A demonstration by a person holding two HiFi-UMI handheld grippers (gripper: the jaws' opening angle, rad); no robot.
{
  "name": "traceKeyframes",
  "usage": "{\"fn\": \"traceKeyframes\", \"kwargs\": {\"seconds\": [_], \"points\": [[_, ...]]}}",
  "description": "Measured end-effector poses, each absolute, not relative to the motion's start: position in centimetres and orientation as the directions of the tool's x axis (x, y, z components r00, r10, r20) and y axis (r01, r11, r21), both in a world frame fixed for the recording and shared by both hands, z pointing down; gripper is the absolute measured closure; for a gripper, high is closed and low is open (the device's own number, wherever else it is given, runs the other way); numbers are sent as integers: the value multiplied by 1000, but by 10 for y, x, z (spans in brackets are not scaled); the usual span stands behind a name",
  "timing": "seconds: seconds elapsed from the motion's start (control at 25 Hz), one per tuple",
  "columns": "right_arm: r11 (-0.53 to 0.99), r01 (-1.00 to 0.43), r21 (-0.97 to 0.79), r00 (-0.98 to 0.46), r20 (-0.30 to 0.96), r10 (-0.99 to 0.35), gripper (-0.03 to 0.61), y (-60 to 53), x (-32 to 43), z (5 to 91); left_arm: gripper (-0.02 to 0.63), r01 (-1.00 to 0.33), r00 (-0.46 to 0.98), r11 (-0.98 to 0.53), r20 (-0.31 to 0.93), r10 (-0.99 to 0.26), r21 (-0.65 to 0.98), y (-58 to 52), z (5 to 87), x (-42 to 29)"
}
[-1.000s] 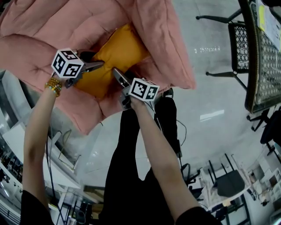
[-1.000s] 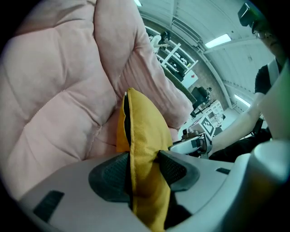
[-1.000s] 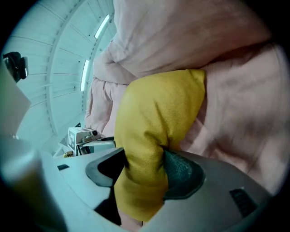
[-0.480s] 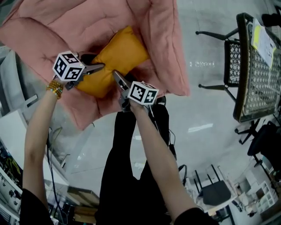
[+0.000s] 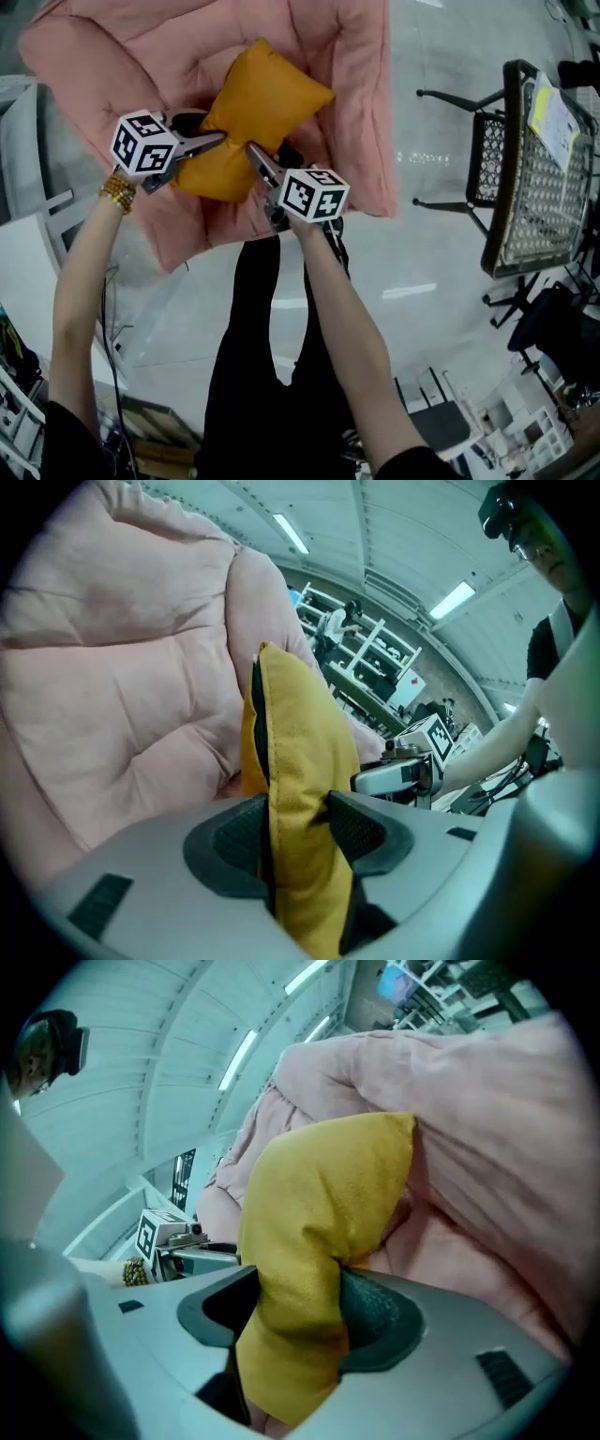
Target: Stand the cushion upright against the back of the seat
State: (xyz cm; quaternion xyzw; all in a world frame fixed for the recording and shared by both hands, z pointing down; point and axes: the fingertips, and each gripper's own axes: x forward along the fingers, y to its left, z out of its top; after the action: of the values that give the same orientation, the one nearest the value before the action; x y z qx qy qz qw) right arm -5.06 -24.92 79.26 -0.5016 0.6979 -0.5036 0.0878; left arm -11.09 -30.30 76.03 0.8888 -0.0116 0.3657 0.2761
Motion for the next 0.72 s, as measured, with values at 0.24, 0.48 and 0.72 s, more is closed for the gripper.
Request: {"fn": "traceKeyframes", "kwargs": {"seconds": [0.24, 0.48, 0.72], "points": [[120, -714, -690, -517, 403, -755, 302, -269, -36, 764, 402, -272, 783, -834, 614, 98, 480, -310, 745, -106], [261, -795, -548, -541, 445, -713, 302, -278, -34, 746, 400, -302, 794, -842, 607, 38, 447, -307, 737, -108], [376, -824, -424, -556, 475, -682, 302, -290, -36, 732, 400, -363, 803, -825, 594, -43, 432, -310, 734, -112]]}}
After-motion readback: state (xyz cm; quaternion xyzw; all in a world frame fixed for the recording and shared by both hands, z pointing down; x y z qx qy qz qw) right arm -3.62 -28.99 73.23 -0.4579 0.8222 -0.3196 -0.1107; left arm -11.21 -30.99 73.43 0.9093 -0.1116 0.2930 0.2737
